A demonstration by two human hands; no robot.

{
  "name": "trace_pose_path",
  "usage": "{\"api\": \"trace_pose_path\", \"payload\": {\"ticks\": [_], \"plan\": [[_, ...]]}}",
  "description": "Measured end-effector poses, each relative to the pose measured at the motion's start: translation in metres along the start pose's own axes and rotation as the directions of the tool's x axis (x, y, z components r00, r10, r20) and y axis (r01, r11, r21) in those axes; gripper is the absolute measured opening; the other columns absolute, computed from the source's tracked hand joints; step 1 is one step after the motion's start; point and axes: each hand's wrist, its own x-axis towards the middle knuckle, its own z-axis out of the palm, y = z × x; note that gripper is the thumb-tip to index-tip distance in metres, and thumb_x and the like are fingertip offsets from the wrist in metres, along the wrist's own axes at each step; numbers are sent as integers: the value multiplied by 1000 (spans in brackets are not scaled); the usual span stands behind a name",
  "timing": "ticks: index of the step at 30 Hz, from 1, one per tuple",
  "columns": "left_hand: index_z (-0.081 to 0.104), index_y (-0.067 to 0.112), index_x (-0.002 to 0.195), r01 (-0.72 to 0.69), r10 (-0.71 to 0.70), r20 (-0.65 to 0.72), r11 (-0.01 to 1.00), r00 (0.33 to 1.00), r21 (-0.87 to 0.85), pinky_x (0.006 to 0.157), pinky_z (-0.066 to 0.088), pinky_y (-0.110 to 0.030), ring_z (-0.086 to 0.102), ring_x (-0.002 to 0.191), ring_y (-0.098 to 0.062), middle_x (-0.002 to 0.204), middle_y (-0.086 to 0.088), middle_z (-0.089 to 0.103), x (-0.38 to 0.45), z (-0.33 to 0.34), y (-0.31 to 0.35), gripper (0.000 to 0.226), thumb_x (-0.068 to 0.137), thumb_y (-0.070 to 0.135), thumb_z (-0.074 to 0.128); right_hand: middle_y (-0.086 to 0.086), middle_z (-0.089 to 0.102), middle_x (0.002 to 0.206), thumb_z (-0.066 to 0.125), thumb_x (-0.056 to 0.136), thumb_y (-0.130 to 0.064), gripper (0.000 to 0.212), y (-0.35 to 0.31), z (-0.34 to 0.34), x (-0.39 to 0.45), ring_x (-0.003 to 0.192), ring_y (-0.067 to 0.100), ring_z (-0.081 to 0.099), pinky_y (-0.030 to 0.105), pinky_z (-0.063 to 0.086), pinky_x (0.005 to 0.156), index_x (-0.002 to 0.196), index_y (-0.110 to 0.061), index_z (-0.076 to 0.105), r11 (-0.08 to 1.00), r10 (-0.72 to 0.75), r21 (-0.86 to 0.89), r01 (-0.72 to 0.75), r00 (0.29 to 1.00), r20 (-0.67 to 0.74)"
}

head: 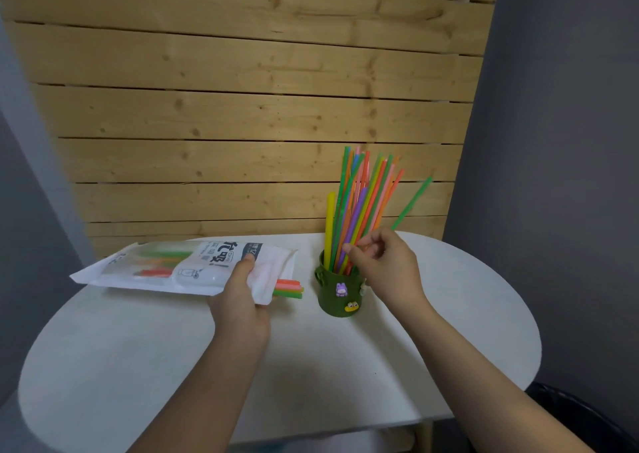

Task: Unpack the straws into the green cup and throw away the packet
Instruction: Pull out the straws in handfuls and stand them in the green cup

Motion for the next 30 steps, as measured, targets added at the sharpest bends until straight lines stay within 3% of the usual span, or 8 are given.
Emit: {"api": "trace_pose_path", "payload": {"ticks": [3,6,9,12,21,24,27,30], "plan": [[46,17,143,7,-8,20,1000,1000,10,84,56,-35,62,118,-23,135,-5,61,-5,2,-1,57,89,8,65,3,53,62,61,87,-30,22,-2,2,-12,54,18,55,32,50,55,79,-11,55,979,155,114,-169,980,123],[47,17,142,-60,57,77,998,995,33,73,59,-27,64,115,-20,133,-4,63,-10,6,-4,58,88,6,65,9,61,77,46,95,-38,31,-7,11,-25,57,17,64,29,54,51,93,-9,58,825,342,297,-482,842,418],[46,18,141,-203,191,114,972,975,115,89,58,-36,65,114,-19,132,-2,64,-13,7,-8,61,86,6,68,12,70,84,38,96,-45,44,-10,22,-36,71,28,71,35,58,57,107,-8,58,618,369,383,-686,684,629],[42,21,142,-338,304,167,911,938,237,99,52,-43,65,113,-15,131,2,63,-15,7,-10,68,83,10,73,6,74,73,32,97,-48,44,-10,28,-41,69,26,72,27,54,51,101,-12,58,560,346,402,-724,646,680],[40,26,141,-355,331,145,913,933,203,91,56,-33,67,107,-7,128,6,64,-12,5,-8,70,82,9,73,6,52,67,45,96,-33,28,-13,40,-39,49,12,48,19,30,38,79,-12,54,760,383,303,-574,774,505],[42,23,141,-287,279,79,952,957,106,90,56,-34,67,109,-11,129,3,64,-7,4,-3,65,85,5,69,4,44,58,48,94,-35,32,-12,37,-35,45,11,43,24,34,45,74,-11,52,889,319,200,-411,872,373],[46,19,138,-165,165,-8,986,986,16,84,58,-32,66,111,-16,131,0,63,-3,1,2,57,87,3,66,-2,53,61,55,90,-40,28,-10,28,-26,63,17,54,27,39,61,77,-15,60,992,127,-34,-123,974,185],[50,16,139,-43,42,-62,999,997,-20,74,59,-27,67,110,-17,129,-1,65,-1,-1,5,55,87,3,65,0,61,74,64,84,-40,23,-11,20,-20,75,24,62,32,50,67,86,-17,62,999,33,8,-34,994,101]]}}
